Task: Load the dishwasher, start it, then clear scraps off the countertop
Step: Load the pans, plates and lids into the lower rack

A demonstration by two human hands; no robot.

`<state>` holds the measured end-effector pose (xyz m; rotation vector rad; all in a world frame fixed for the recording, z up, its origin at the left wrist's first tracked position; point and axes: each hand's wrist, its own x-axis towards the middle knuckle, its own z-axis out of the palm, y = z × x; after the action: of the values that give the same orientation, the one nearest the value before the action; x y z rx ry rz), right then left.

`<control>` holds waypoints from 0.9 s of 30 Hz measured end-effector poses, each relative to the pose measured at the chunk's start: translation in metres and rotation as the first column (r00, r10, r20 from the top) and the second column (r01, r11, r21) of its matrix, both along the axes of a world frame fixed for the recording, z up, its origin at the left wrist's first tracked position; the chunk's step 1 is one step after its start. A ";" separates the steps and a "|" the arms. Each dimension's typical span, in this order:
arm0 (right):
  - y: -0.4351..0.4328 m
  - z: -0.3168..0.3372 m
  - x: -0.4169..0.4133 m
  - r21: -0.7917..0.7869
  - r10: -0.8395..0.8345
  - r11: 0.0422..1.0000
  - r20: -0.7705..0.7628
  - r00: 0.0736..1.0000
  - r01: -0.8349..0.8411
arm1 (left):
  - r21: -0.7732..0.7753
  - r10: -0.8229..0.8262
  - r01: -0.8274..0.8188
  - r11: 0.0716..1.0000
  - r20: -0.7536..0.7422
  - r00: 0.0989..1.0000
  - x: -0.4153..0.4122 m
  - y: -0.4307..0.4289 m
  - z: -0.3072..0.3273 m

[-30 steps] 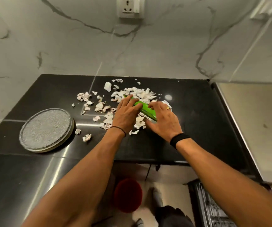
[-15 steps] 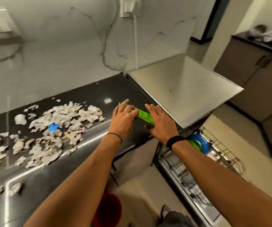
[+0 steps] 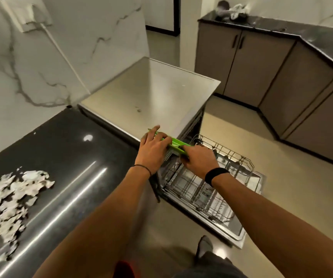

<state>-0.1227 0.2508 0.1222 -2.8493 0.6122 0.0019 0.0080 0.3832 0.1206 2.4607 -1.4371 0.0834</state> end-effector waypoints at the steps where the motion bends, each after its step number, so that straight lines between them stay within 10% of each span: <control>1: -0.010 -0.003 -0.004 0.010 -0.007 1.000 -0.010 1.000 0.007 | 0.010 -0.015 0.015 1.000 -0.001 1.000 -0.002 -0.011 -0.003; 11: -0.102 -0.075 -0.045 0.133 -0.041 0.989 -0.149 0.988 0.062 | 0.120 -0.283 0.296 0.948 -0.118 0.952 -0.016 -0.111 -0.080; 27: -0.138 -0.302 -0.007 0.257 -0.184 0.941 -0.158 0.970 0.221 | 0.148 -0.192 0.258 0.955 -0.353 0.916 0.024 -0.174 -0.314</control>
<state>-0.1295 0.1126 -0.1803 -2.5228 0.8595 0.2247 0.0321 0.2090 -0.1937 2.2823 -1.6195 -0.5220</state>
